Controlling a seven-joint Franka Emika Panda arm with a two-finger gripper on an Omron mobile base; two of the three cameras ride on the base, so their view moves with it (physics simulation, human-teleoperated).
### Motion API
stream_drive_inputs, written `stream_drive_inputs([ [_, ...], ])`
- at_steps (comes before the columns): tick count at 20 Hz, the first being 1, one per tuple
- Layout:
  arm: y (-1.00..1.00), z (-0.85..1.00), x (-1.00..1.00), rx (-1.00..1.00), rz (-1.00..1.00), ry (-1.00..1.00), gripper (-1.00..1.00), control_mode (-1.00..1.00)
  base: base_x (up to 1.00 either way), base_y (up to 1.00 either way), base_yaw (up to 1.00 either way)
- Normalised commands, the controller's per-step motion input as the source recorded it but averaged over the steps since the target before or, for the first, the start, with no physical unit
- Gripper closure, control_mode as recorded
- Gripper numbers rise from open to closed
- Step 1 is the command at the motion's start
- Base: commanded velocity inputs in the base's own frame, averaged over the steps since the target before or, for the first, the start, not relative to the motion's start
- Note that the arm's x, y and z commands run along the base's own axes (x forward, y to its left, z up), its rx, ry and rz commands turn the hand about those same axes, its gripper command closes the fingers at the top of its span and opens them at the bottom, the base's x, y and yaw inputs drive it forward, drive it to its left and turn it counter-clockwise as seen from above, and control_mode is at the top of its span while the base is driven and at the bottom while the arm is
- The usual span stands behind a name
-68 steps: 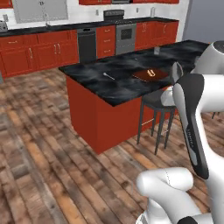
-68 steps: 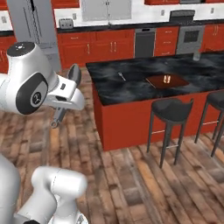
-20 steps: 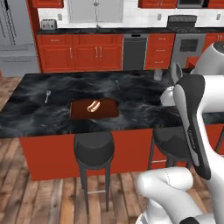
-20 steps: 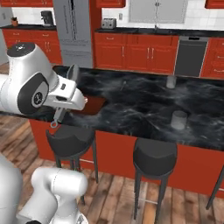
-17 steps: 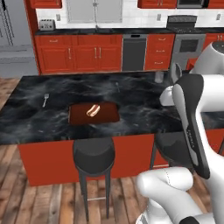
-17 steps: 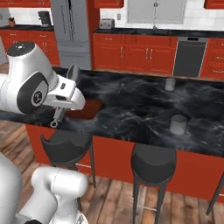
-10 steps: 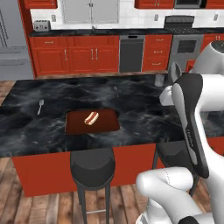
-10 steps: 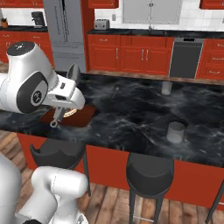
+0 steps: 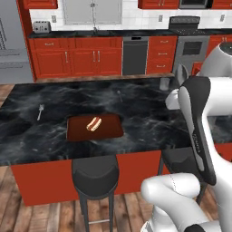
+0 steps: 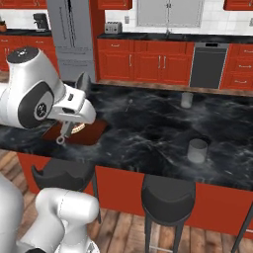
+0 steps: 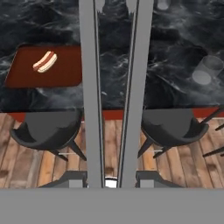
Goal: Take the tongs from the drawer on the left and place them on the dining counter next to the tray containing the hot dog.
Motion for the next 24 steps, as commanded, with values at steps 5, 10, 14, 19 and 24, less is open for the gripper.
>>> stream_drive_inputs([
  [5, 0.01, -0.55, 0.55, 0.0, -0.01, 0.24, 1.0, -1.0, 0.0, 0.0, 0.0],
  [10, 0.08, -0.49, 0.49, 0.0, 0.0, 0.28, 1.0, -1.0, 0.0, 0.0, 0.0],
  [14, 0.09, -0.37, 0.71, 0.0, 0.0, 0.19, 1.0, -1.0, 0.0, 0.0, 0.0],
  [19, 0.11, -0.32, 0.98, 0.0, 0.0, 0.08, 1.0, -1.0, 0.0, 0.0, 0.0],
  [24, 0.03, -0.47, 0.84, 0.0, 0.0, 0.0, 1.0, -1.0, 0.0, 0.0, 0.0],
])
